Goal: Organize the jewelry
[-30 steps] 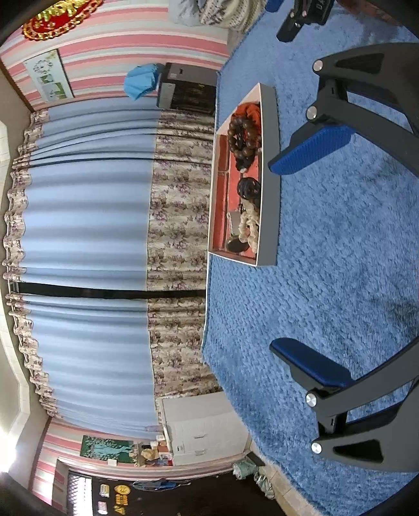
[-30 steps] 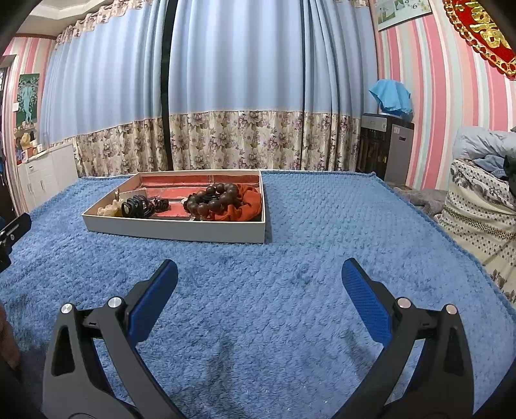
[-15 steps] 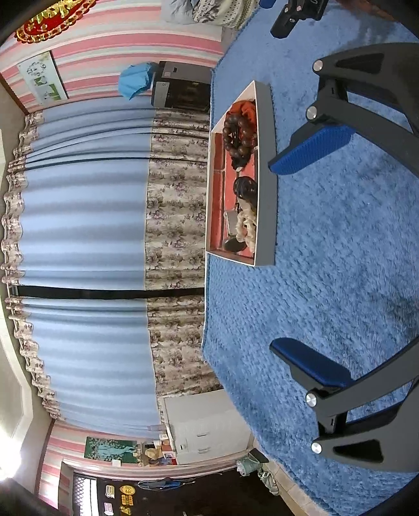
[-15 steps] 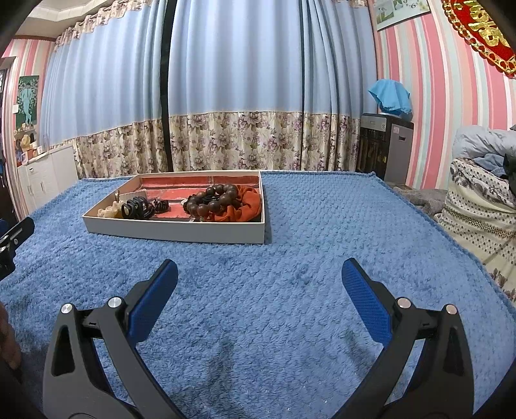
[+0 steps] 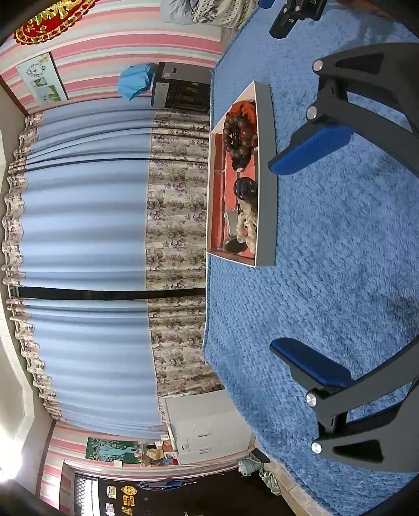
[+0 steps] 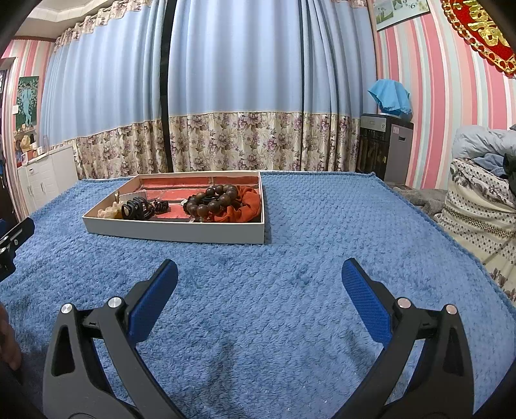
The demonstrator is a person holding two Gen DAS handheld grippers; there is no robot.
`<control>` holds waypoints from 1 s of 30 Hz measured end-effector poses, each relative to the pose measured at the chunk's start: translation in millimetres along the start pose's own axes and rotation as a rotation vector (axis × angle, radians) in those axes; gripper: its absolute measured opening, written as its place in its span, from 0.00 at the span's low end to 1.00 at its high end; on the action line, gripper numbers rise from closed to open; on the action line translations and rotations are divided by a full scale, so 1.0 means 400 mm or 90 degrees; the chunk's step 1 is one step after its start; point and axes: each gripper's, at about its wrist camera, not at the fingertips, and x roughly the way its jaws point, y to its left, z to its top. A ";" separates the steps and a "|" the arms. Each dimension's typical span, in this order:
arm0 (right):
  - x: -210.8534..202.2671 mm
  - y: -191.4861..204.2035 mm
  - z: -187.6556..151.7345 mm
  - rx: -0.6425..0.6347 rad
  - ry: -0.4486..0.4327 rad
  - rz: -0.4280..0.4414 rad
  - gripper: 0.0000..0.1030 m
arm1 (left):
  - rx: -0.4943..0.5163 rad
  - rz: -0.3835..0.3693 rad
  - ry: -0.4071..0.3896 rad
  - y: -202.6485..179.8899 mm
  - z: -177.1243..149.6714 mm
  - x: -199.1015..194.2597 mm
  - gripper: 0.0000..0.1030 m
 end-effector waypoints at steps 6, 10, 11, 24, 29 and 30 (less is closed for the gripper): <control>0.000 -0.001 0.000 0.000 -0.001 0.000 0.96 | 0.002 0.000 0.000 -0.003 0.000 -0.002 0.96; -0.002 -0.001 -0.001 0.000 -0.001 -0.001 0.96 | 0.006 0.000 -0.003 -0.003 0.002 0.000 0.96; -0.002 -0.001 -0.001 0.000 -0.001 -0.001 0.96 | 0.005 -0.001 -0.003 -0.003 0.002 0.001 0.96; -0.001 -0.001 -0.001 0.000 -0.001 -0.001 0.96 | 0.006 -0.001 -0.003 -0.003 -0.001 -0.005 0.96; -0.001 0.000 -0.001 0.000 -0.001 -0.001 0.96 | 0.006 -0.001 -0.003 -0.003 -0.001 -0.005 0.96; -0.001 -0.001 -0.001 0.000 -0.001 -0.001 0.96 | 0.005 -0.001 -0.003 -0.003 -0.001 -0.004 0.96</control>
